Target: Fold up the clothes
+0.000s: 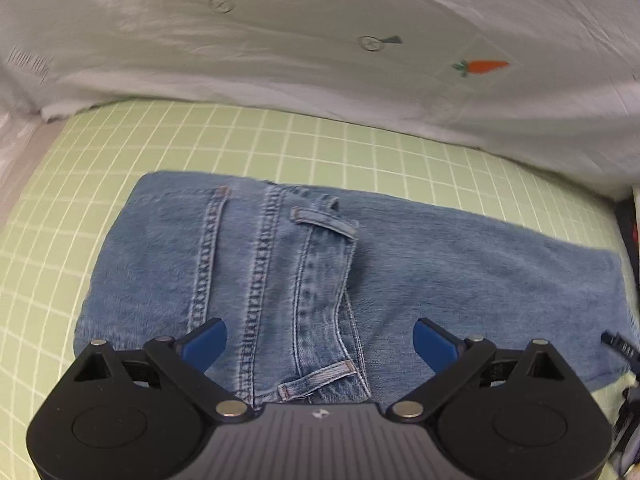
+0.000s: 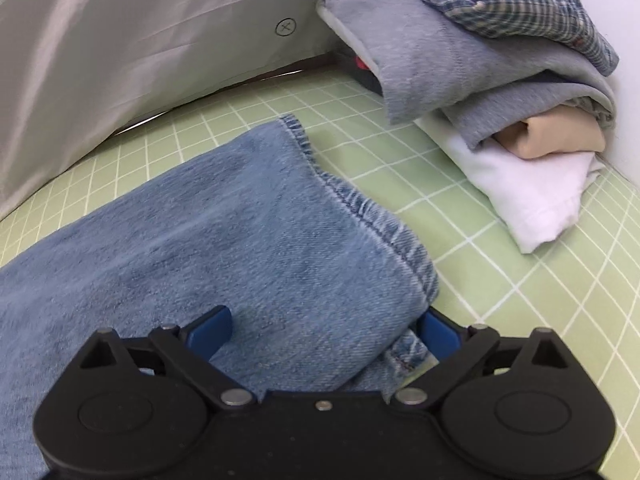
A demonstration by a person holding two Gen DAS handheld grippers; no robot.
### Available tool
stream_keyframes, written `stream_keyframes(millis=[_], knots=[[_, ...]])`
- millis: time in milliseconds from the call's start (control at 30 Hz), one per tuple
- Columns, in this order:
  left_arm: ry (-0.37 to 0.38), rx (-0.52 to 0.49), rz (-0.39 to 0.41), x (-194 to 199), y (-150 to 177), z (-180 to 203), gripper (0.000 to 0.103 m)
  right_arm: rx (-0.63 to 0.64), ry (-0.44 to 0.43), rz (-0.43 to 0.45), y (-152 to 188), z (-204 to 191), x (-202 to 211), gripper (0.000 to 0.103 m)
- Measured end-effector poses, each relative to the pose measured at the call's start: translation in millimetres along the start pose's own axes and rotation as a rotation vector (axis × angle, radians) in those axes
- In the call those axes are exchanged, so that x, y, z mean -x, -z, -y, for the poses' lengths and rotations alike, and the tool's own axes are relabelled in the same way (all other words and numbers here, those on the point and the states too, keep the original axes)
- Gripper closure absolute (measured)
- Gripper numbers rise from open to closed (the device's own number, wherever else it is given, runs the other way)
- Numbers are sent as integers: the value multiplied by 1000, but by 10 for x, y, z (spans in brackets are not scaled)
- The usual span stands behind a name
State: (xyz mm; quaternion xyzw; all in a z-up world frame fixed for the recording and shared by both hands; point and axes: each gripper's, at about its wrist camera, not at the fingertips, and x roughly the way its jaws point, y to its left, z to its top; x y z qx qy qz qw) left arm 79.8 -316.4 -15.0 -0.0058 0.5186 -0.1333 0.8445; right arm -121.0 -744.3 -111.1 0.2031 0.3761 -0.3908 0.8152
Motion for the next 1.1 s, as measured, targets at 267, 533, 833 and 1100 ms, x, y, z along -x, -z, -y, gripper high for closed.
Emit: stream_keyframes(millis=[267, 533, 833, 1100], knots=[[-10, 165, 17, 171, 117, -332, 4, 59, -85, -50, -146, -31, 82, 76], [-7, 269, 95, 436, 288, -808, 4, 77, -127, 43, -397, -209, 538, 81], [13, 300, 134, 524, 358, -1386, 4, 321, -224, 243, -505, -1399, 1383, 81], [27, 309, 89, 476, 478, -1812, 4, 535, -329, 150, 487, -2870, 1417, 79]])
